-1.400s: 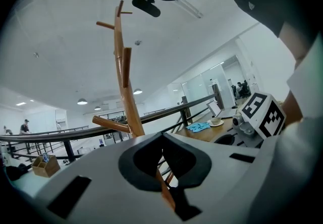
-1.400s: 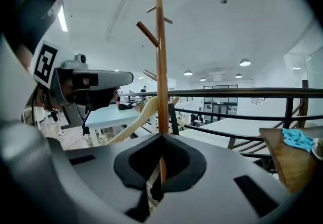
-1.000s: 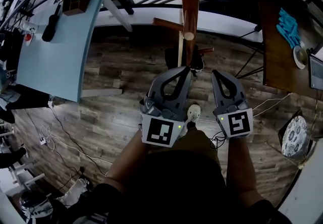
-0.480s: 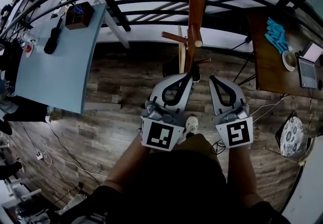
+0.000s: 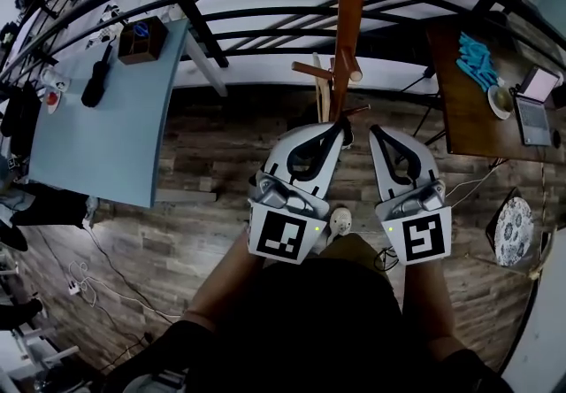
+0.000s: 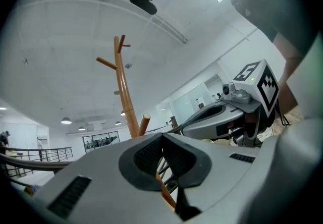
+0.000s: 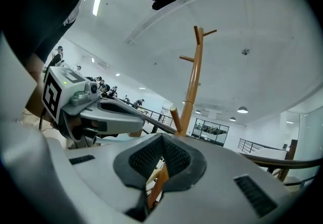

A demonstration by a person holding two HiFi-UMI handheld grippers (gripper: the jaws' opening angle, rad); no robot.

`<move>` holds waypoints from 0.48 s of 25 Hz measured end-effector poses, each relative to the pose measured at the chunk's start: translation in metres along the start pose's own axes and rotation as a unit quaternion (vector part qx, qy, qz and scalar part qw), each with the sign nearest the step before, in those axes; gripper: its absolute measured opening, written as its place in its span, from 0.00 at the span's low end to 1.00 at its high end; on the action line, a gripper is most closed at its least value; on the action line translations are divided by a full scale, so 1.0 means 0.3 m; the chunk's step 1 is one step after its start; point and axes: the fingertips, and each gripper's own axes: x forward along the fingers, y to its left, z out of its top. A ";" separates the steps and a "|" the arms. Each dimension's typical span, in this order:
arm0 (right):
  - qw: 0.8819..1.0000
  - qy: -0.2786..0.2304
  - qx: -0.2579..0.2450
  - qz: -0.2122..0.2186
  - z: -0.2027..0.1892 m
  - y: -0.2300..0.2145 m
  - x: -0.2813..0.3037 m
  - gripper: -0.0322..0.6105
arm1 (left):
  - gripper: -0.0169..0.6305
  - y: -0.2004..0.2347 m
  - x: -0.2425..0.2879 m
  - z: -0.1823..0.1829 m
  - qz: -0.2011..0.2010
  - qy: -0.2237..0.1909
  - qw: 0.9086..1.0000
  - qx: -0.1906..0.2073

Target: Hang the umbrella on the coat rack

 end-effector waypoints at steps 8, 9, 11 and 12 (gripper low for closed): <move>1.000 -0.017 -0.009 -0.008 0.077 0.029 -0.014 0.09 | 0.04 0.012 -0.027 0.071 -0.011 -0.013 1.000 0.016; 1.000 -0.021 -0.011 -0.011 0.086 0.031 -0.017 0.09 | 0.04 0.013 -0.030 0.078 -0.012 -0.015 1.000 0.018; 0.999 -0.031 -0.015 -0.016 0.105 0.033 -0.020 0.09 | 0.04 0.015 -0.035 0.090 -0.013 -0.018 1.000 0.022; 0.999 -0.033 -0.017 -0.017 0.111 0.035 -0.021 0.09 | 0.04 0.016 -0.037 0.095 -0.013 -0.019 0.999 0.023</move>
